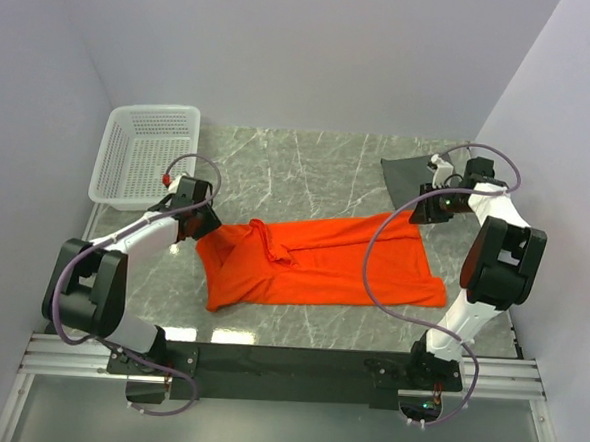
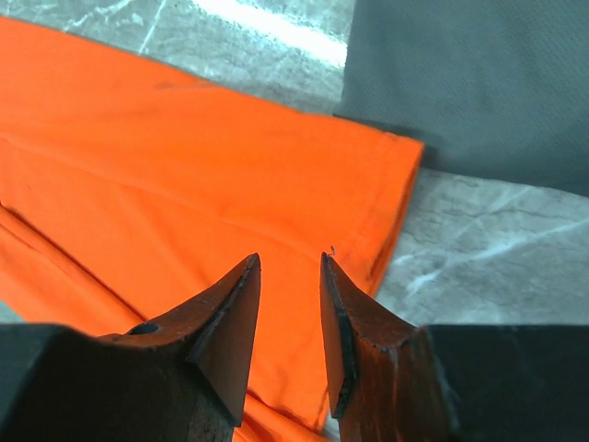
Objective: Fold and stack the t-shirts
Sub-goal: Fold the tshirt
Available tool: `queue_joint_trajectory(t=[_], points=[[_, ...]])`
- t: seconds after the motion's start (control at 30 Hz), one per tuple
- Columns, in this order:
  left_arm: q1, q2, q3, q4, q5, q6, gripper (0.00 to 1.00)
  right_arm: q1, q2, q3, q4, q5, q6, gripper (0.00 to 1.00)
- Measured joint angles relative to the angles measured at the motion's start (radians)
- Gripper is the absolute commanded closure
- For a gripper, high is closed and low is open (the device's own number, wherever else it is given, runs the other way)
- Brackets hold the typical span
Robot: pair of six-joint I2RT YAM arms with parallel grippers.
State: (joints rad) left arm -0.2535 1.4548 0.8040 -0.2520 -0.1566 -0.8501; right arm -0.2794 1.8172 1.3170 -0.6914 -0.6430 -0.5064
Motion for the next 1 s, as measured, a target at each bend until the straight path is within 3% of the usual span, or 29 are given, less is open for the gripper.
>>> queue_joint_trajectory(t=[0.17, 0.4, 1.0], points=[[0.008, 0.025, 0.013, 0.000, 0.000, 0.001, 0.62, 0.009, 0.003, 0.003, 0.014, 0.014, 0.039, 0.60], [0.015, 0.072, 0.039, 0.005, 0.001, 0.019, 0.84, 0.013, 0.035, 0.031, 0.029, 0.043, 0.085, 0.60], [0.030, 0.134, 0.127, 0.008, 0.020, 0.050, 0.90, 0.035, 0.169, 0.127, 0.061, 0.142, 0.120, 0.57]])
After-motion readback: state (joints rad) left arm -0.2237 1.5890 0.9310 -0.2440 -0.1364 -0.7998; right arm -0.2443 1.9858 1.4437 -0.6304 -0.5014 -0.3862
